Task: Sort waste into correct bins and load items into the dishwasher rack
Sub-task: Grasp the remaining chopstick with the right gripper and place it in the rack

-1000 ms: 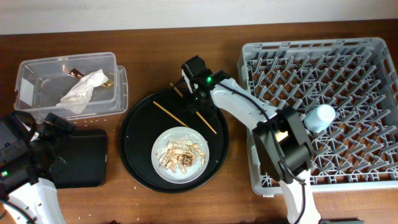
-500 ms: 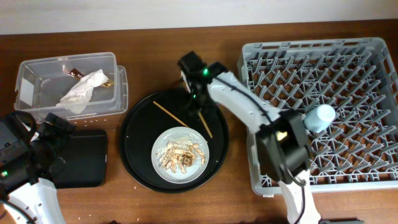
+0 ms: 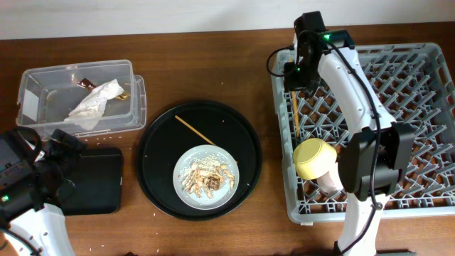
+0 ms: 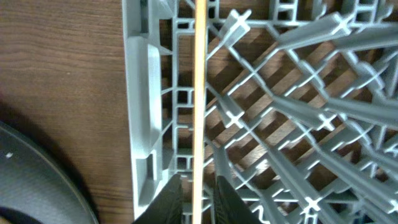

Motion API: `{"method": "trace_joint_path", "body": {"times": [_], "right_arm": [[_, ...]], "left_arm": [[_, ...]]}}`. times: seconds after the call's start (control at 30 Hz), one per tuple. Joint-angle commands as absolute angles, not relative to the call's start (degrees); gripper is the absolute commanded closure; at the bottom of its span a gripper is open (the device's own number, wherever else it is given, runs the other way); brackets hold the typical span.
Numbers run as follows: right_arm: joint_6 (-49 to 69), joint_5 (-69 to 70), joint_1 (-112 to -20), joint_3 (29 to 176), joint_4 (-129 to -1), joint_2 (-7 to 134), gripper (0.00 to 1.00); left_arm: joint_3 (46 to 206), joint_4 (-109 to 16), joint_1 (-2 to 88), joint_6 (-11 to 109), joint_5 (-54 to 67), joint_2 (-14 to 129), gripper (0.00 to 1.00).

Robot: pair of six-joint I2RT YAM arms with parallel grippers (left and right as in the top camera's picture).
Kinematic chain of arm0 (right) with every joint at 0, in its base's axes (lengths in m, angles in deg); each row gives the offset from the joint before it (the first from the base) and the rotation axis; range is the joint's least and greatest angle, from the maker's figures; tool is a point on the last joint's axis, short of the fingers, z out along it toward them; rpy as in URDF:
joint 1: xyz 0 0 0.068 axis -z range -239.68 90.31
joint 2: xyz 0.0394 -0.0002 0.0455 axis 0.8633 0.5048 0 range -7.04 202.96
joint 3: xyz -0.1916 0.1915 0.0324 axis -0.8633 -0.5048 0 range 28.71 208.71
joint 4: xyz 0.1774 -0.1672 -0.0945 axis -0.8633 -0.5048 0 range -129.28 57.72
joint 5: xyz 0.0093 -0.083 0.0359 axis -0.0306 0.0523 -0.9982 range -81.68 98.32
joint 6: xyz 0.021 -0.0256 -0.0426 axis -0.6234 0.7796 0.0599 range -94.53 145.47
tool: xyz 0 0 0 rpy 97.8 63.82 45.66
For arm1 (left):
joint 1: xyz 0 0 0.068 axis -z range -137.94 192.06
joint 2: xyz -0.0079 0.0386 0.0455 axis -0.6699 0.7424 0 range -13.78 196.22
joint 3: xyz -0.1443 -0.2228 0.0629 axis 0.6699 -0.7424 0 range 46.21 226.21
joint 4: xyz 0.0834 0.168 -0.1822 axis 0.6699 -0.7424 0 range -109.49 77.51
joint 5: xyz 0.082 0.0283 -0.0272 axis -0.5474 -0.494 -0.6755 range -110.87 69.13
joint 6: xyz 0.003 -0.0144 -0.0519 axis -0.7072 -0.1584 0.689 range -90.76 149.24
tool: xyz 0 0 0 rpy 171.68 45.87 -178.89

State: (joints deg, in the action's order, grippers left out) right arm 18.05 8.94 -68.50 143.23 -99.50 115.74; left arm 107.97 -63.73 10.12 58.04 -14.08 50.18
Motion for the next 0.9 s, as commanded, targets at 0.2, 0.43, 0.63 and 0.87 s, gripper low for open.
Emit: {"method": "trace_joint_path", "body": {"times": [0.2,0.43,0.63,0.87], "right_arm": [[20.98,-12.13,-73.25,143.05,-105.27,105.58,0.63],[22.25,5.46,-99.76,143.03,-80.18,116.83,0.64],[21.83,10.69,-104.02,143.03,-77.47,128.46,0.64],[21.94,7.13,-104.31,142.49,-80.92,133.07,0.72]], "left_arm": [[108.25,-63.79,10.01,58.54,-14.32,49.98,0.01],[108.25,-63.79,10.01,58.54,-14.32,49.98,0.01],[108.25,-63.79,10.01,58.52,-14.32,49.98,0.01],[108.25,-63.79,10.01,58.54,-14.32,50.01,0.01]]}}
